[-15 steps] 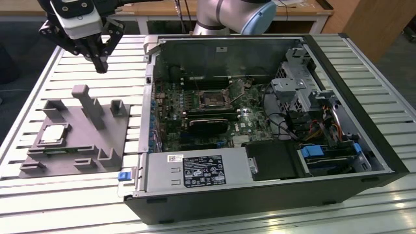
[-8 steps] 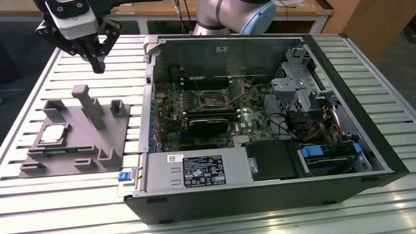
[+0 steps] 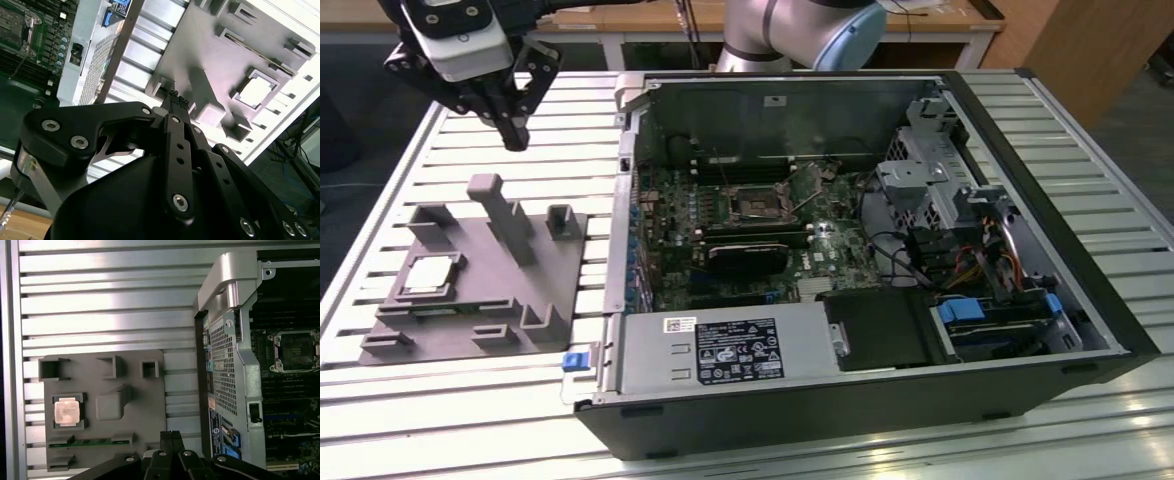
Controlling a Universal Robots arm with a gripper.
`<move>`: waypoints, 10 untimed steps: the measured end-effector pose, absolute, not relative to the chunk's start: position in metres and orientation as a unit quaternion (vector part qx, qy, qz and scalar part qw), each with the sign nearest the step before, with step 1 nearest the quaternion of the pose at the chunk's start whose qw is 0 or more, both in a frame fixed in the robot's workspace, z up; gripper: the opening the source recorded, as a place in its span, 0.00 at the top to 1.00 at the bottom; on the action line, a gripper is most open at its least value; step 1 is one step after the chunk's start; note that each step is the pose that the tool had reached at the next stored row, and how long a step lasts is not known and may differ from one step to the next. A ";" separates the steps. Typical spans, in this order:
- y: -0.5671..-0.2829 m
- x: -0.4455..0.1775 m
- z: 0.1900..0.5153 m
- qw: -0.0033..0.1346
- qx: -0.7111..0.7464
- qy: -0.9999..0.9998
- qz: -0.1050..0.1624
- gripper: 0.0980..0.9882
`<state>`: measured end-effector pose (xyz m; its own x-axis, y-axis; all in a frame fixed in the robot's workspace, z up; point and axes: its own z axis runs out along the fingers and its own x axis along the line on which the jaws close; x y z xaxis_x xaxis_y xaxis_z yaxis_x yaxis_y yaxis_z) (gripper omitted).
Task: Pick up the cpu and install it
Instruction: 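Reach for the cpu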
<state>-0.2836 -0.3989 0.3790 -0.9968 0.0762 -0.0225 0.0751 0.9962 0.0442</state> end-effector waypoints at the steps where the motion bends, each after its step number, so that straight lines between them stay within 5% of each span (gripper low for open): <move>1: -0.399 -0.284 0.379 0.012 0.038 0.999 0.022 0.99; 10: -0.399 -0.292 0.379 0.012 0.038 0.999 0.022 0.99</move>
<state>-0.2922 -0.3989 0.3786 -0.9968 0.0763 -0.0225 0.0752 0.9962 0.0442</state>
